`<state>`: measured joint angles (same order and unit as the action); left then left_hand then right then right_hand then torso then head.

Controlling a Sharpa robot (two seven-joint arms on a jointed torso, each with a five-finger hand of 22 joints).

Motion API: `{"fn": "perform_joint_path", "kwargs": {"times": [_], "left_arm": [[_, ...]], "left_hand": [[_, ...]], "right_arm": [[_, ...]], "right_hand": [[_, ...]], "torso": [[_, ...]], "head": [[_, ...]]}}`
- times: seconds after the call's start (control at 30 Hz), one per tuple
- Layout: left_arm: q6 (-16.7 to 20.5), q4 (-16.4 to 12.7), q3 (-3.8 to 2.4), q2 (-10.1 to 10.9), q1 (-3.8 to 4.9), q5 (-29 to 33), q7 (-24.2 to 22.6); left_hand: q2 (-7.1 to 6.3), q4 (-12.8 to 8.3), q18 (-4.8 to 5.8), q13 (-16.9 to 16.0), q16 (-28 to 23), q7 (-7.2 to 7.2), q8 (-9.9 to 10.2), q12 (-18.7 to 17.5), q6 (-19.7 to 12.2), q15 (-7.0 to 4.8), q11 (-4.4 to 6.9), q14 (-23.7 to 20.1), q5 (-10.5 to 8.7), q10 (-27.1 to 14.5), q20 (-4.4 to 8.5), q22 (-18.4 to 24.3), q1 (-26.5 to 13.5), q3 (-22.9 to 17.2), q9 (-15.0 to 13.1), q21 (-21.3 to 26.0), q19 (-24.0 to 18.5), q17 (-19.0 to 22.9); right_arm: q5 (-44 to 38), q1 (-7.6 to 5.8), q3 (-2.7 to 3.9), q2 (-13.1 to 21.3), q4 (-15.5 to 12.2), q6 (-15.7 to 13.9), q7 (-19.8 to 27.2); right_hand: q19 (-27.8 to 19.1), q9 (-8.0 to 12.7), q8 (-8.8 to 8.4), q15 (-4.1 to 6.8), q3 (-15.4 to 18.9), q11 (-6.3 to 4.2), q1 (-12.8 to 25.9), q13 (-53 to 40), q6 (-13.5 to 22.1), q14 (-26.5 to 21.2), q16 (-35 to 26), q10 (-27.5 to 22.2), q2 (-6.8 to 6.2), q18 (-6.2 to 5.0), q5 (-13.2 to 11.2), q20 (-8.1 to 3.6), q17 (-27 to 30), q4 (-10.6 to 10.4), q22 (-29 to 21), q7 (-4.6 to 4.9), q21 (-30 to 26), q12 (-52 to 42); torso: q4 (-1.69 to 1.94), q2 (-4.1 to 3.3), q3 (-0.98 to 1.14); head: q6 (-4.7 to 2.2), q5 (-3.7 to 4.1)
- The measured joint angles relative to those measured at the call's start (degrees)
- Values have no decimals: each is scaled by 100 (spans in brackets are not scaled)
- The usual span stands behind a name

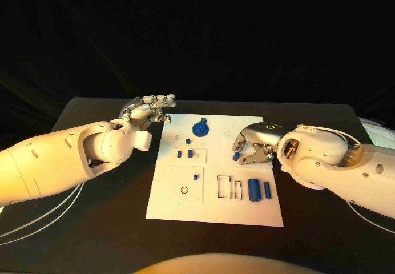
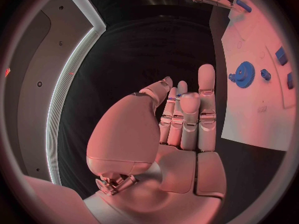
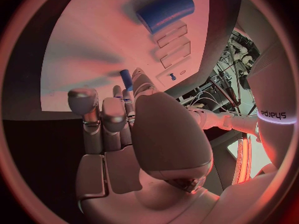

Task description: Assemble the parts on the task board

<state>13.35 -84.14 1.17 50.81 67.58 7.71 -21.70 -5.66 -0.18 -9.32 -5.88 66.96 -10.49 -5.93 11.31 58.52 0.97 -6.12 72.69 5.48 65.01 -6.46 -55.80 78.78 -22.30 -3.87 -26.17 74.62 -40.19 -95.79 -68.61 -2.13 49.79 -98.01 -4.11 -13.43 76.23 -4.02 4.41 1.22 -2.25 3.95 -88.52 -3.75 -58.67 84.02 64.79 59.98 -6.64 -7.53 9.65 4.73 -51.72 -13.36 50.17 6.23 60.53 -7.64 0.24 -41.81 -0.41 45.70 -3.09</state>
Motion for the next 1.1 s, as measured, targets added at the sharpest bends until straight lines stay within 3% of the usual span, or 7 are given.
{"fn": "perform_joint_path", "kwargs": {"times": [0.23, 0.6, 0.9, 1.1], "left_arm": [[-8, 0, 0, 1, 0, -21, 8], [-17, 0, 0, 3, 0, -36, 18], [-25, -4, 0, 8, 0, -40, 28], [-30, -6, 0, 9, 0, -42, 37]], "left_hand": [[0, 0, 0, 0, 0, 0, 0, 0, 0, 0, 0, 0, 0, 0, 0, 0, 0, 0, 0, 0, 0, 0], [0, 0, 0, 0, 0, 0, 0, 0, 0, 0, 1, 0, 0, 0, 0, 0, 0, 0, 0, 0, 0, 0], [0, 0, 0, 0, 0, 0, 0, 0, 0, 0, 1, 0, 0, 1, 0, -1, 0, 0, 0, 0, 0, -1], [0, 0, 0, 0, 0, 0, 0, 0, 0, 0, 1, 0, 0, 1, 0, -1, 0, 0, 0, 0, 0, -1]], "right_arm": [[-25, 4, -4, -41, 33, 30, 19], [-57, 13, -4, -136, 110, 24, 24], [-87, 38, 8, -218, 192, 6, 26], [-141, 56, 13, -231, 205, -48, 26]], "right_hand": [[20, 0, 0, 0, -88, 8, 5, 6, -106, 0, 0, 111, 54, 1, 0, 20, 0, 70, 10, 20, 12, 0], [64, -7, 0, 0, -565, -23, -52, 13, -459, 0, 84, 479, 264, 0, -160, 19, -123, 75, 139, 34, 141, 0], [135, -45, 2, 1, -1015, -52, -77, 23, -721, 0, 235, 807, 288, 0, -282, -11, -317, 175, 325, 17, 297, 69], [167, -73, 17, 0, -1386, -28, -84, 23, -829, 0, 318, 932, 293, -1, -334, -43, -397, 355, 434, 30, 396, 150]], "torso": [[1, 4, 0], [-1, 5, 0], [0, 5, 1], [0, 5, 1]], "head": [[16, -1], [24, 7], [43, 13], [61, 6]]}}
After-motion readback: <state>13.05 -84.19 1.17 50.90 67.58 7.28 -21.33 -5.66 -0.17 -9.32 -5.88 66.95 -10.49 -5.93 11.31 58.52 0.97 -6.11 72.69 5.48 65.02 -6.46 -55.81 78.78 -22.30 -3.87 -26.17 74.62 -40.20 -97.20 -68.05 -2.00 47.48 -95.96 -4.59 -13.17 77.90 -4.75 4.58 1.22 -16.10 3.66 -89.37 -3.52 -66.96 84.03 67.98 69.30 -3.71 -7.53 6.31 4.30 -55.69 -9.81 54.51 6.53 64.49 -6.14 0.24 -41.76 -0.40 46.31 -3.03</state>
